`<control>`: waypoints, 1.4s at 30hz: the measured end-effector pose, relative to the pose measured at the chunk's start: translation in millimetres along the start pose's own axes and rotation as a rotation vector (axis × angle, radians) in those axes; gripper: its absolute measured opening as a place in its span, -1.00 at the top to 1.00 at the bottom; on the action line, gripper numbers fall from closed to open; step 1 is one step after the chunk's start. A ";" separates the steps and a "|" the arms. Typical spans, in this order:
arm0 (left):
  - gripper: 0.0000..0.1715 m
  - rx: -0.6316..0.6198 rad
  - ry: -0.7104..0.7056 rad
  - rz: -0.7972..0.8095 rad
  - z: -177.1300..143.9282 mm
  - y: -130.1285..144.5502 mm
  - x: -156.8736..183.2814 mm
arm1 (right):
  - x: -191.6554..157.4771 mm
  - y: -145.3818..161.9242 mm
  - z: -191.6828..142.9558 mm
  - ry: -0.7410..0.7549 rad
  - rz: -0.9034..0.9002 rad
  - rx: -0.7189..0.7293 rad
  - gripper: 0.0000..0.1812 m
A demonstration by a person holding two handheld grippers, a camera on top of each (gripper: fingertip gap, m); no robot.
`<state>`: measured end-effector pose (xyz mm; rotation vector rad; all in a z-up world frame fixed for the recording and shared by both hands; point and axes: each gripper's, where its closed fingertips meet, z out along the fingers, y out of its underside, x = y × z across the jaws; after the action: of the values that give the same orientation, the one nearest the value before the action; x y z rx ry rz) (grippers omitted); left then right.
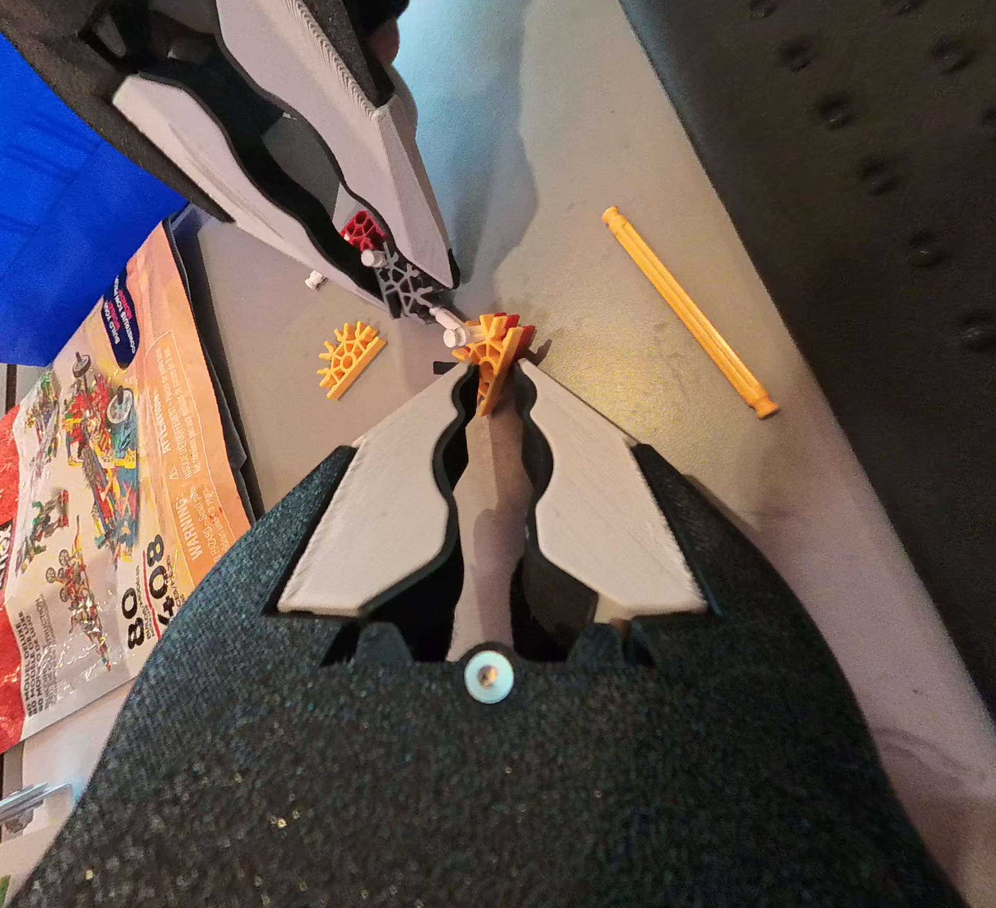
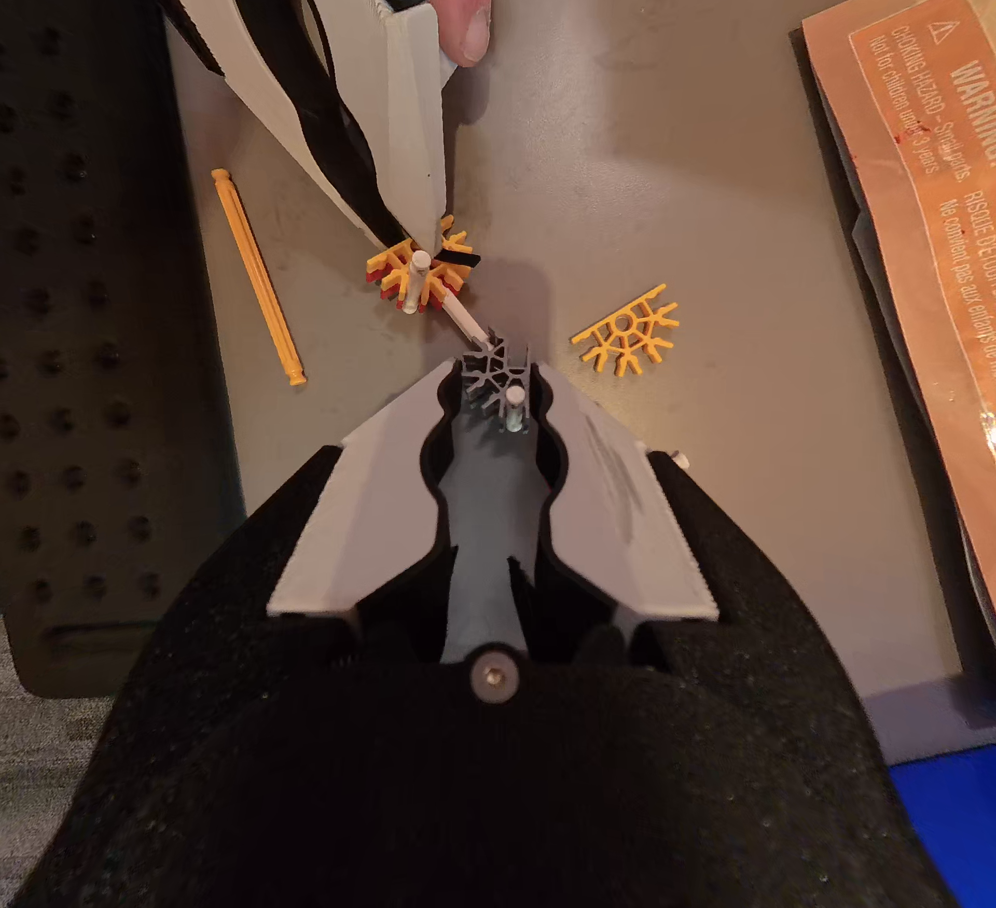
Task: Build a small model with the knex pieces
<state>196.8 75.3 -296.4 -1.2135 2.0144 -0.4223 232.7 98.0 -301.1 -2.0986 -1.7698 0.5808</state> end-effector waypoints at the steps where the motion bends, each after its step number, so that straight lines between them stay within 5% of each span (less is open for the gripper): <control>1: 0.86 0.000 -0.003 0.002 0.2 0.0 -0.3 | 0.3 0.1 -0.5 0.008 0.005 0.004 0.74; 4: 0.86 -0.005 -0.017 0.016 0.9 0.2 -1.3 | -0.3 1.3 0.1 0.027 0.011 0.012 0.63; 19: 0.90 -0.063 -0.228 0.329 2.9 3.1 -9.3 | 5.9 8.6 -2.2 0.125 0.039 0.115 0.72; 24: 0.82 -0.033 -0.197 0.217 1.0 7.0 -11.0 | 4.8 9.2 -2.1 0.169 0.042 0.149 0.72; 34: 0.36 -0.038 -0.061 -0.299 -1.3 8.6 -10.6 | 4.4 9.0 -3.1 0.247 0.062 0.193 0.73; 42: 0.51 -0.045 -0.082 -0.484 11.7 -1.2 -11.4 | 4.3 8.8 -4.8 0.359 0.060 0.227 0.73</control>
<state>209.3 85.7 -298.8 -1.7212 1.6572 -0.5489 243.2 100.7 -301.7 -1.9589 -1.3798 0.3701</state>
